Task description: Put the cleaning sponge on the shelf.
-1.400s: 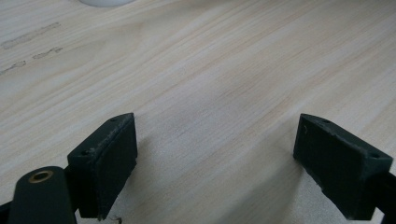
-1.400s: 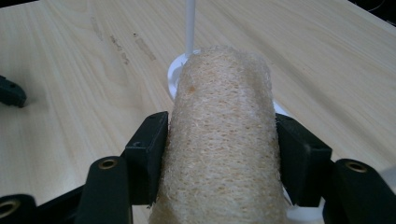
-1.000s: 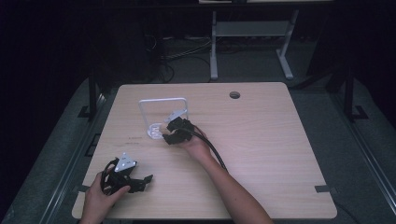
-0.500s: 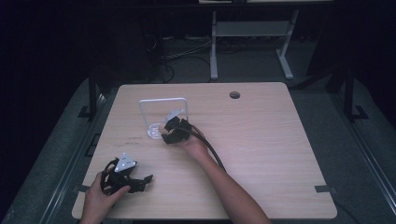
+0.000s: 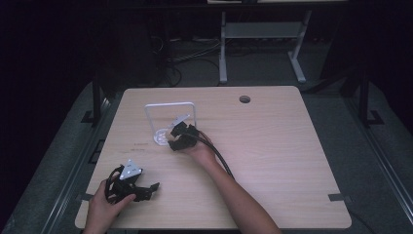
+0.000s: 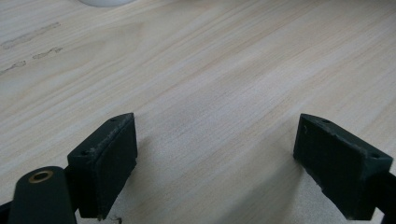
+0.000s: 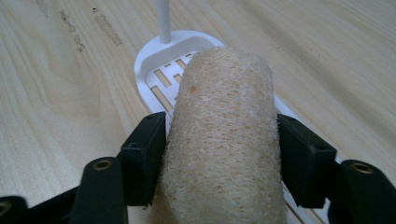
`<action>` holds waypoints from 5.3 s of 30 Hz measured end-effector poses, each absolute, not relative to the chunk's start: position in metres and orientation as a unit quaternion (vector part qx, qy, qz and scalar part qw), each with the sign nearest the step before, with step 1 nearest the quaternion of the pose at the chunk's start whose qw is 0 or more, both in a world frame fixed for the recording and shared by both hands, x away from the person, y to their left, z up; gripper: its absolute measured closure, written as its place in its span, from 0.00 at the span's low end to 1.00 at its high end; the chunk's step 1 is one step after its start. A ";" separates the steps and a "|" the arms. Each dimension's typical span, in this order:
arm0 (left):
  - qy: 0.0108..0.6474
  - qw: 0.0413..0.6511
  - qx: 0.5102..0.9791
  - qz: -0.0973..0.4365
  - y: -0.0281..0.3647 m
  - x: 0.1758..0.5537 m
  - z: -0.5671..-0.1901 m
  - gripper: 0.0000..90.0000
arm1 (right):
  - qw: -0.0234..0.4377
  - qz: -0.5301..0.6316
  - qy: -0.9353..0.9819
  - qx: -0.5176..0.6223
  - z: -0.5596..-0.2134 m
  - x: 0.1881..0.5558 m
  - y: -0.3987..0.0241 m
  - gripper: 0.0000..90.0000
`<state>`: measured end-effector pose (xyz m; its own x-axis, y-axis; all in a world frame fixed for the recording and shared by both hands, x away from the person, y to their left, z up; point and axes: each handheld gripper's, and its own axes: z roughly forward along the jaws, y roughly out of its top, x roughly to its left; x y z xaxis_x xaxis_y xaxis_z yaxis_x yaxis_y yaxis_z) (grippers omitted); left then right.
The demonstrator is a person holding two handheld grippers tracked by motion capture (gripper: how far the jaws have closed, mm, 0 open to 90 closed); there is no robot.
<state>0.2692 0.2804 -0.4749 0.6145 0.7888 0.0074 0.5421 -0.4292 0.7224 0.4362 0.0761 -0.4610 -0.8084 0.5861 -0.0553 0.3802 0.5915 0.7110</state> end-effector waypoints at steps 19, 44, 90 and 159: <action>0.402 0.351 0.827 0.176 0.280 0.269 -0.475 0.15 | 0.157 0.397 0.867 0.256 -0.429 0.415 0.065 0.39; 0.402 0.351 0.827 0.176 0.280 0.269 -0.475 0.14 | 0.103 0.403 0.880 0.229 -0.443 0.381 0.044 1.00; 0.402 0.351 0.827 0.176 0.280 0.269 -0.475 0.14 | 0.150 0.367 0.869 0.297 -0.458 0.415 0.021 0.99; 0.402 0.352 0.827 0.176 0.280 0.270 -0.475 0.14 | 0.116 0.386 0.850 0.340 -0.450 0.331 -0.115 0.17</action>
<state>0.2699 0.2800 -0.4750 0.6145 0.7889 0.0069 0.5416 -0.4282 0.7233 0.3311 -0.1151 -0.4500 -0.7424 0.6667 0.0657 0.4880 0.4710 0.7349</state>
